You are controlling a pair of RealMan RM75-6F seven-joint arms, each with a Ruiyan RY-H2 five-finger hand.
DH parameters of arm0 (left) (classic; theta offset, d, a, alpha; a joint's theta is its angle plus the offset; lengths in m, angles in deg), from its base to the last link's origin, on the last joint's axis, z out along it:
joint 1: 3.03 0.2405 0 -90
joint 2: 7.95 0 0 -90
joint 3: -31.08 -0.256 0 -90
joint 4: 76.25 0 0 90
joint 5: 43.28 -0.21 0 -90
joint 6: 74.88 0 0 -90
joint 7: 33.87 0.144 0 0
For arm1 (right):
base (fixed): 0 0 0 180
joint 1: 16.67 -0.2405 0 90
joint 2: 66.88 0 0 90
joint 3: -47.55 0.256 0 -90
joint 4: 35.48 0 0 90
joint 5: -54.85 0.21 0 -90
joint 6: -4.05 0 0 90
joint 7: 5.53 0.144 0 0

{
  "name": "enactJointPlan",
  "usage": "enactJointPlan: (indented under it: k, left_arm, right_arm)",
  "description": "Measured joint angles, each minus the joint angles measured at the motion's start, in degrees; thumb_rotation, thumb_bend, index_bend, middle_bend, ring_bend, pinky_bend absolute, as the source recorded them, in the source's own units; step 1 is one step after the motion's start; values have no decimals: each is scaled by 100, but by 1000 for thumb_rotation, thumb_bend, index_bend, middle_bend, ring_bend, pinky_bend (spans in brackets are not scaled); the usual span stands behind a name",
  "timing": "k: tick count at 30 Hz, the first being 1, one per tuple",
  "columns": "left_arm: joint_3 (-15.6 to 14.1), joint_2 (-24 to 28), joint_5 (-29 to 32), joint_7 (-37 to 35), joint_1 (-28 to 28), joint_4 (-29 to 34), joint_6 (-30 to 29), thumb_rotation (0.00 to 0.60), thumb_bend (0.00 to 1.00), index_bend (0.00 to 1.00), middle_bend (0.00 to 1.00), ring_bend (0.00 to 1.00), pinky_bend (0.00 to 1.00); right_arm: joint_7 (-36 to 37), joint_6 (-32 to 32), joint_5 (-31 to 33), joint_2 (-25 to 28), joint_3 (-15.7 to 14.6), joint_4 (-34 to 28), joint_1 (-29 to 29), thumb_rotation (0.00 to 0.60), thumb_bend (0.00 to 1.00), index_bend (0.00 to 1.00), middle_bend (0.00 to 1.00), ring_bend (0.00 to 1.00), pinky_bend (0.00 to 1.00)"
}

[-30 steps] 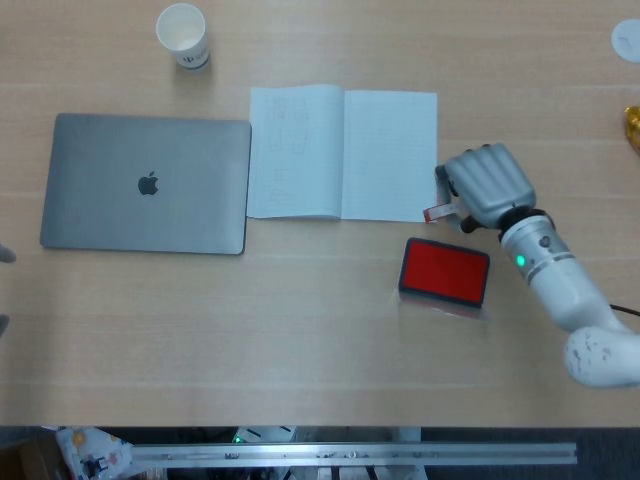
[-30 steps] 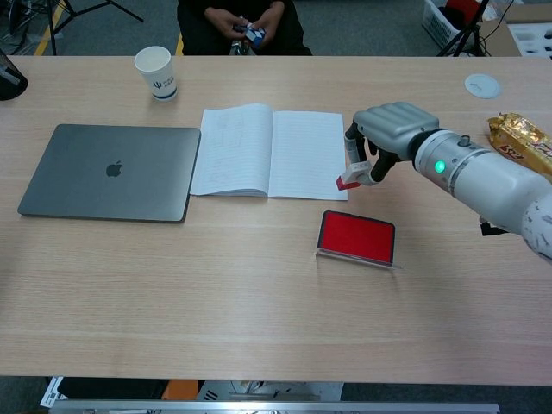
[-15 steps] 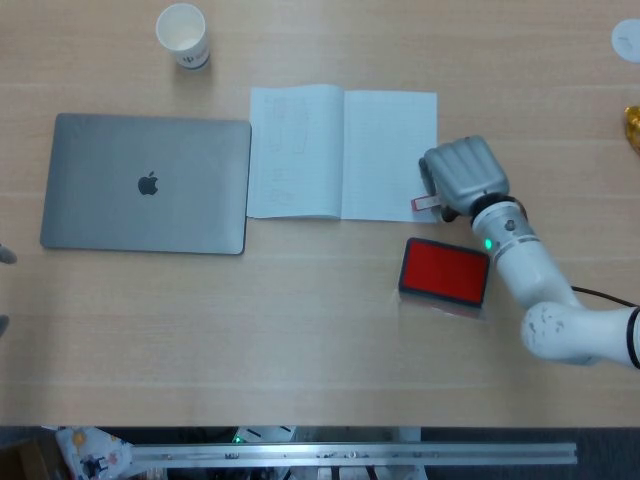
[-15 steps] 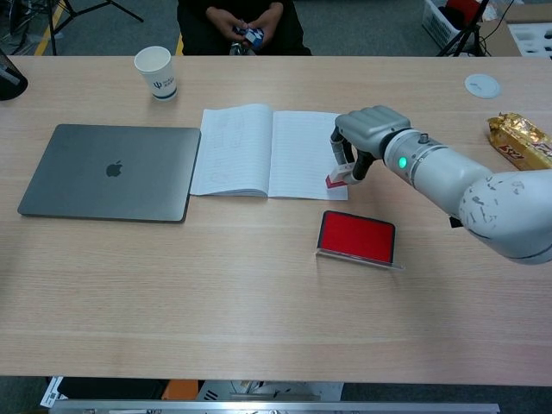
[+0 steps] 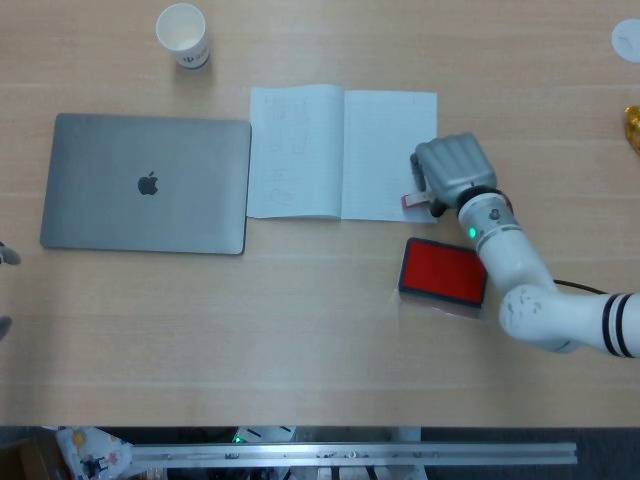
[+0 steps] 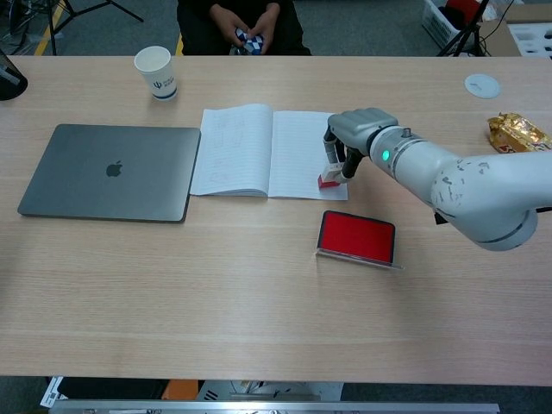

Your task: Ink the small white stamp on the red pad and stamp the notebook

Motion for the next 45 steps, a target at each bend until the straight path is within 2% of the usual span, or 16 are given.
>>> enactJointPlan:
  k: [9,21,39,45]
  left_arm:
    - [-5,-1,51,55,-41,10,70,600,180,317,255,272,256]
    - [-10,-32,87,56,-63,-34,101,600,180,317,249,272,256]
    - [-26,-24,148,77,-74,-34,133,600,180,315,239,272,256]
    - [-43,-11,148,50,-51,-37,109,600,180,315,238,272,256]
  right_arm:
    - [-79,-95,482,-140,11,207,-262,600,610,672,595,509,416]
    - [-286,-17,795,-386,-37,504,-516,600,611,688,597,512,416]
    - [-346,-50,928,-531,-43,765,-585,600,621,703,597,514,416]
    - [-263,-66,848,-427,-21,607,-548,600,622,704,597,514,416]
